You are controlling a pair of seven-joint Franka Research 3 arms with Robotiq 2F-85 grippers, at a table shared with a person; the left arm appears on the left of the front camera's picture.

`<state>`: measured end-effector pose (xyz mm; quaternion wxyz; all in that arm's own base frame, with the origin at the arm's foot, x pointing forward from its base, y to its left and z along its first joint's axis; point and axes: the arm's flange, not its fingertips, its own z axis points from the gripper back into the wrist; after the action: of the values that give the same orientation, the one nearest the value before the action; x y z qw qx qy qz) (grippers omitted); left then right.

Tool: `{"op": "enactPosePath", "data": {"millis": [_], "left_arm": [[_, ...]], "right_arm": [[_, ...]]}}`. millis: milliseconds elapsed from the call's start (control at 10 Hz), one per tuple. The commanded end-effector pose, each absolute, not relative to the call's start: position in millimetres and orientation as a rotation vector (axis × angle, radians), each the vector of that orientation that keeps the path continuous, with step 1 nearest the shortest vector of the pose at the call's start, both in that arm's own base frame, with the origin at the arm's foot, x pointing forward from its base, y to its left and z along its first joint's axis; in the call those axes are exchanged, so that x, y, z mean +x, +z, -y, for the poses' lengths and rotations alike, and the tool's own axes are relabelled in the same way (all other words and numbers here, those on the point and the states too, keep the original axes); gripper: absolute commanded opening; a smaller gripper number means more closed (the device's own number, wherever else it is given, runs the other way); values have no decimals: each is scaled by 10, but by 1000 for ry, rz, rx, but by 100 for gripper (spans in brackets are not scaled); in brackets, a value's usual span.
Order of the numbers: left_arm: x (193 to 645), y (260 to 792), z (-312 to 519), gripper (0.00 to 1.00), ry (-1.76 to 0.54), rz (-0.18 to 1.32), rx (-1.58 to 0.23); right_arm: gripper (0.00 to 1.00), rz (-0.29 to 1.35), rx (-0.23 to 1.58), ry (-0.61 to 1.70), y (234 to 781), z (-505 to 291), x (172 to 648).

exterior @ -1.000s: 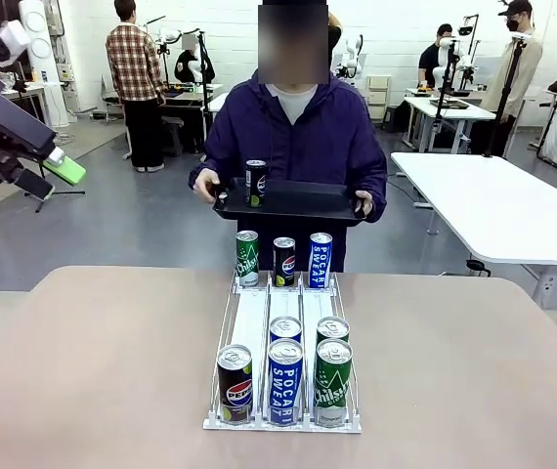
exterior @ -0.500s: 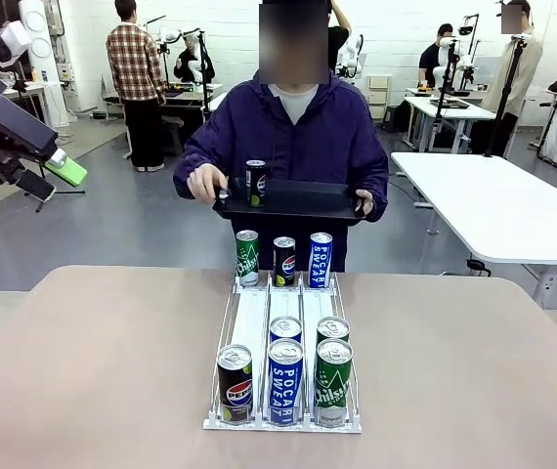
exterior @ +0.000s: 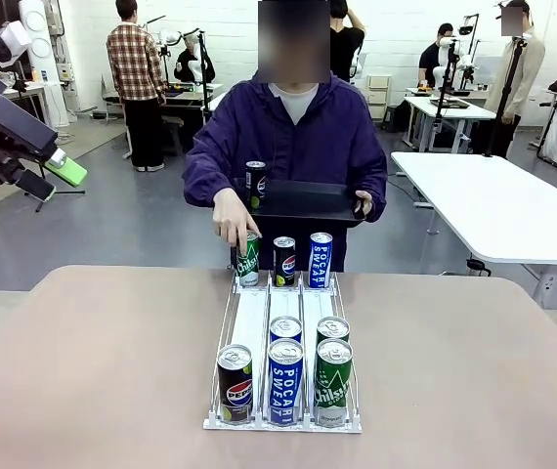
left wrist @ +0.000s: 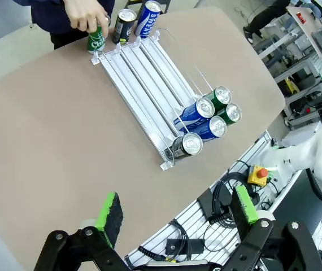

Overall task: Retrieve and hand over the desired beverage to the person.
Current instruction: Pick up another can of the same type that the person held from the Automatic Can Dispenser.

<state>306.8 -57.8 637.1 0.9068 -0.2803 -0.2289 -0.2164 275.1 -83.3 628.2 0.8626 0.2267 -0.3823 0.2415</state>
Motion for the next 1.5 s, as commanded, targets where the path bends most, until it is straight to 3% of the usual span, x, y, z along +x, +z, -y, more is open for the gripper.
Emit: {"op": "enactPosePath", "data": {"millis": [0,1400], "left_arm": [[3070,6371,577,100,-452,469,-582],[3070,6371,577,100,-452,469,-582]], "right_arm": [[100,810,504,522,6251,819,2767],[100,810,504,522,6251,819,2767]]}}
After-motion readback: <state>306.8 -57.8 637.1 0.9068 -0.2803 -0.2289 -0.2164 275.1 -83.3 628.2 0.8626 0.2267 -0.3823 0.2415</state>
